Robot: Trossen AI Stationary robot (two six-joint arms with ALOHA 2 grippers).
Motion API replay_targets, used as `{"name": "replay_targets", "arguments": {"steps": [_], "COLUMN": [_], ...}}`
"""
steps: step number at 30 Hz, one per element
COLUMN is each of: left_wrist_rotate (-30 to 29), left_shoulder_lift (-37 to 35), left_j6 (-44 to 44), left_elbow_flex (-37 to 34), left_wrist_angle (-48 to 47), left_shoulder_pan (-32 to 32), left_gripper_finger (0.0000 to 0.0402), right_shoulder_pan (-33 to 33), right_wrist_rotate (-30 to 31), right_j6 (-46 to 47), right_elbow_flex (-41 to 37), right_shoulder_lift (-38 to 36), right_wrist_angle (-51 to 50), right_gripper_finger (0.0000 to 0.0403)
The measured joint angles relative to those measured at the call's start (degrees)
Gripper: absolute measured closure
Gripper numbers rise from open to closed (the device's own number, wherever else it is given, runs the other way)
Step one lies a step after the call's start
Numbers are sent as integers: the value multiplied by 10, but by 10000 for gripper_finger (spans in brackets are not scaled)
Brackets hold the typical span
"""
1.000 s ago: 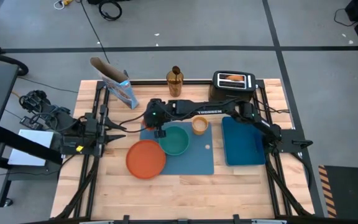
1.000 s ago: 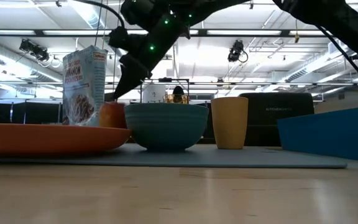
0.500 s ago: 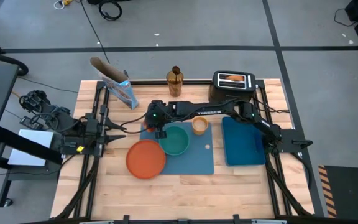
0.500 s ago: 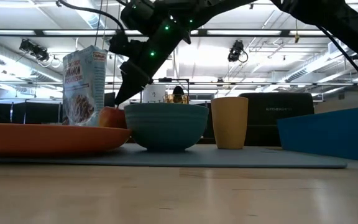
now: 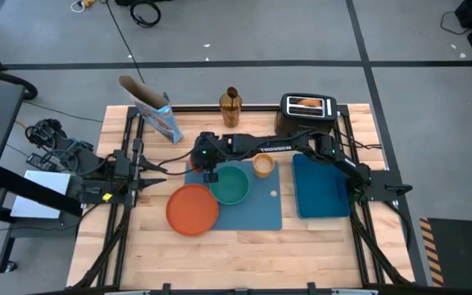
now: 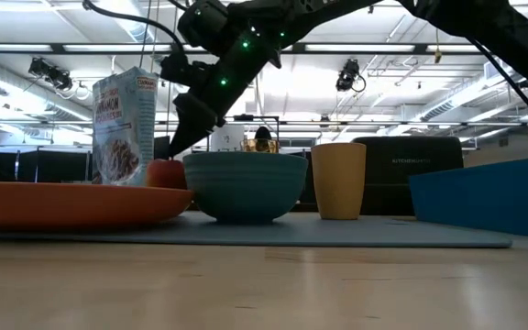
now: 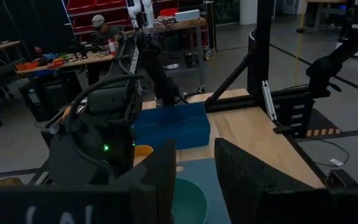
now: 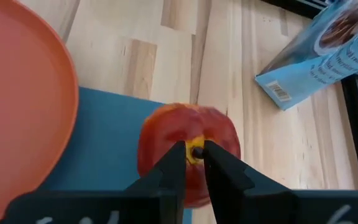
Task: Arrange a breakfast setting
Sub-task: Put the apple on the light blue mat, then put the black spoon on the blue mat
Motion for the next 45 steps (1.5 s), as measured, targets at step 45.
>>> {"name": "replay_targets", "arguments": {"steps": [45], "left_wrist_rotate": [1], "left_shoulder_lift": [8], "left_j6": [-44], "left_elbow_flex": [0], "left_wrist_angle": [-47], "left_shoulder_pan": [0], "left_gripper_finger": [283], "right_shoulder_pan": [-78], "right_wrist_rotate": [167], "right_j6": [144], "right_elbow_flex": [5], "right_shoulder_lift": [-233], "right_wrist_angle": [-145], "right_gripper_finger": [214]}}
